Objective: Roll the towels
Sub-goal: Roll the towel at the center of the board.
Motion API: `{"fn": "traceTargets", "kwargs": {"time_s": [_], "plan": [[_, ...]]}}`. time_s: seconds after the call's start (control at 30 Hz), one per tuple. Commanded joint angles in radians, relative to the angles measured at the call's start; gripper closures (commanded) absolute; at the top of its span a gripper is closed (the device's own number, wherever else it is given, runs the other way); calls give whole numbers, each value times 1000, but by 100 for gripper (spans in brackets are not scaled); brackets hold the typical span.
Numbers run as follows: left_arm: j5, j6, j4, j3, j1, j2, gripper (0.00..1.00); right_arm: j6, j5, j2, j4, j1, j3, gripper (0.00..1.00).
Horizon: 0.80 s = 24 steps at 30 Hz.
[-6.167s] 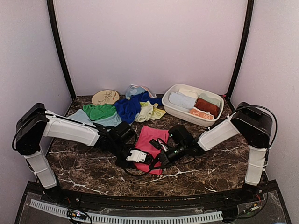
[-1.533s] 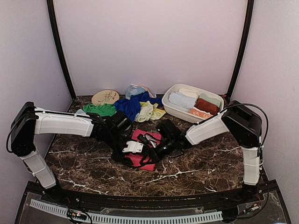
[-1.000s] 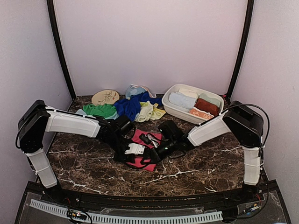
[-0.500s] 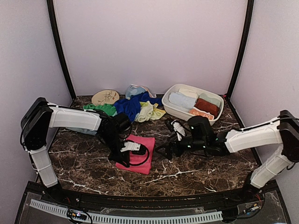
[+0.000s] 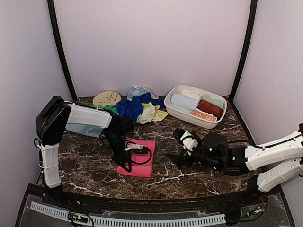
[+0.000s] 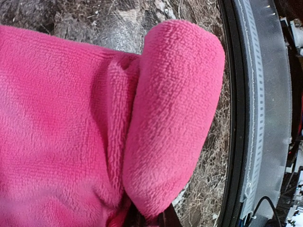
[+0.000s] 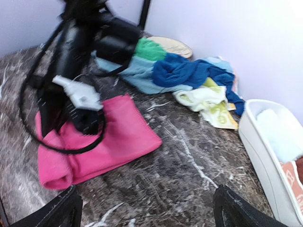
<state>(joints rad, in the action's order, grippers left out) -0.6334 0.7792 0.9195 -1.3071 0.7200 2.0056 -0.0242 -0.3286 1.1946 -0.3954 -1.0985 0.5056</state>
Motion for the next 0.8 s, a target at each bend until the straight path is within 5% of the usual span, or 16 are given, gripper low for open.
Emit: {"fn": "traceTargets", "kwargs": {"time_s": [0.0, 0.17, 0.4, 0.77], "plan": [[0, -29, 48, -4, -25, 95, 100, -372, -87, 89, -53, -177, -25, 7], [14, -47, 67, -35, -34, 142, 100, -567, -105, 281, -110, -311, 66, 16], [55, -82, 69, -60, -40, 189, 100, -704, -13, 550, -177, -328, 232, 27], [42, -54, 89, -67, -52, 192, 92, -645, 66, 753, -228, -253, 341, 50]]}}
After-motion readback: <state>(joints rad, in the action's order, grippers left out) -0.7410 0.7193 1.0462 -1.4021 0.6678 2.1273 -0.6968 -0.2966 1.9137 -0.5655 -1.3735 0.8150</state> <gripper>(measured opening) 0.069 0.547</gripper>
